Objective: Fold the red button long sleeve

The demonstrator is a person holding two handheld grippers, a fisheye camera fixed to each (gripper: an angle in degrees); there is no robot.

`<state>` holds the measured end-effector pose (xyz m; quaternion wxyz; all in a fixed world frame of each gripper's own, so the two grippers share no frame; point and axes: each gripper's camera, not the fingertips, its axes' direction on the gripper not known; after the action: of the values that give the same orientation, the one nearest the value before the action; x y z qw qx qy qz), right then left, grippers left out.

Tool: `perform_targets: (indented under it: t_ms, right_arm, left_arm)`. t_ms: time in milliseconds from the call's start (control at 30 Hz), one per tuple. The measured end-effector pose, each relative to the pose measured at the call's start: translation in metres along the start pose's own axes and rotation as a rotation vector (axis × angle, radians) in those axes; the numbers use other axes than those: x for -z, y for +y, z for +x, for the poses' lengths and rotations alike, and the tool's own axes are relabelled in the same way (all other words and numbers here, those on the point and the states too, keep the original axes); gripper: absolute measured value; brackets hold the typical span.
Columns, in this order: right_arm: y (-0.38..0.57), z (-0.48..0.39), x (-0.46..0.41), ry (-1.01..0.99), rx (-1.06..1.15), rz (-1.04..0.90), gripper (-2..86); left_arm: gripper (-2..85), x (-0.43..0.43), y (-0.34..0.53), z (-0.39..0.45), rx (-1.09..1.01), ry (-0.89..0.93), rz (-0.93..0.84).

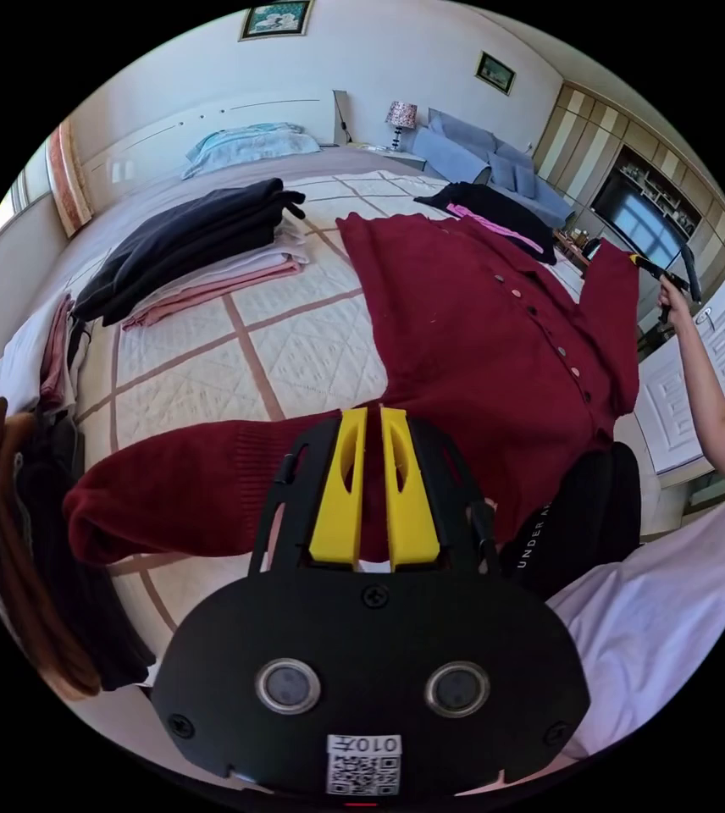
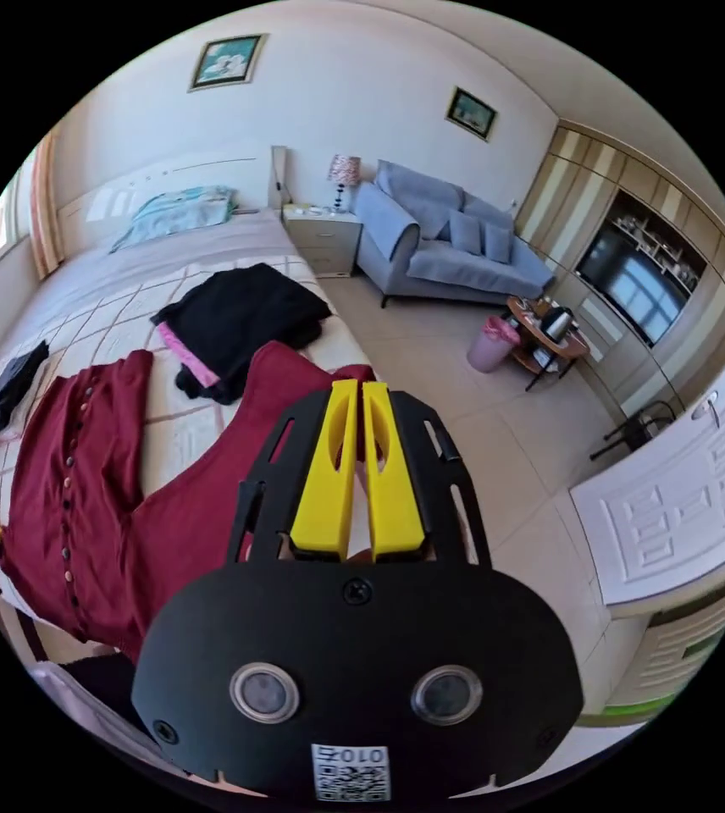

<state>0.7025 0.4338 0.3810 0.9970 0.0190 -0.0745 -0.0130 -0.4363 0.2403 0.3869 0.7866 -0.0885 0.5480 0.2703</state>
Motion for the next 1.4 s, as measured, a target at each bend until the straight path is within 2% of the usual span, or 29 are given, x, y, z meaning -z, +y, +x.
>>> perform_targets:
  t_ms: [133, 233, 333, 400, 500, 567, 633, 767, 867, 1000, 1167, 1300, 1367, 1400]
  right_arm:
    - [0.024, 0.084, -0.054, 0.182, -0.104, -0.199, 3.2]
    - [0.05, 0.119, -0.106, 0.146, -0.143, -0.342, 3.1]
    - [0.071, 0.114, -0.134, 0.002, -0.07, -0.38, 4.4]
    - [0.078, 0.106, -0.13, 0.032, -0.051, -0.365, 5.8]
    - [0.088, 0.103, -0.093, 0.09, -0.141, -0.232, 7.2]
    - [0.089, 0.08, -0.053, 0.036, -0.132, -0.049, 8.2]
    - [0.077, 0.042, -0.037, -0.076, -0.007, 0.027, 9.4]
    - [0.029, -0.072, -0.047, -0.389, 0.273, 0.035, 10.7]
    - [-0.003, -0.166, -0.076, -0.428, 0.451, -0.003, 10.7]
    - [-0.031, -0.265, -0.103, -0.423, 0.638, -0.027, 11.0]
    - [-0.043, -0.337, -0.148, -0.378, 0.775, -0.132, 9.9]
    - [-0.04, -0.333, -0.167, -0.254, 0.751, -0.143, 5.7]
    - [-0.047, -0.31, -0.168, -0.183, 0.655, -0.111, 4.4]
    - [-0.049, -0.303, -0.166, -0.19, 0.636, -0.104, 4.3]
  left_arm:
    - [2.2, -0.005, 0.0, 0.003, 0.044, 0.007, -0.007]
    - [2.9, -0.003, -0.002, 0.013, 0.028, -0.022, -0.022]
    - [4.2, 0.01, 0.001, 0.035, -0.06, -0.069, -0.002]
    - [4.9, 0.016, 0.004, 0.051, -0.122, -0.097, -0.007]
    - [6.1, 0.016, 0.014, 0.059, -0.108, -0.123, -0.049]
    - [6.7, 0.024, 0.019, 0.053, -0.058, -0.053, 0.004]
    - [7.9, 0.039, 0.003, 0.048, -0.061, 0.009, 0.094]
    - [10.7, 0.041, -0.079, 0.041, -0.104, -0.061, 0.127]
    - [12.3, 0.015, -0.164, 0.017, -0.067, -0.069, 0.158]
    - [13.4, -0.049, -0.256, -0.011, 0.057, 0.044, 0.079]
    - [13.1, -0.096, -0.296, -0.01, 0.134, 0.023, -0.032]
    - [8.6, -0.127, -0.302, -0.009, 0.15, 0.058, -0.083]
    - [5.7, -0.127, -0.298, -0.013, 0.155, 0.083, -0.051]
    - [4.1, -0.121, -0.294, -0.016, 0.147, 0.153, 0.001]
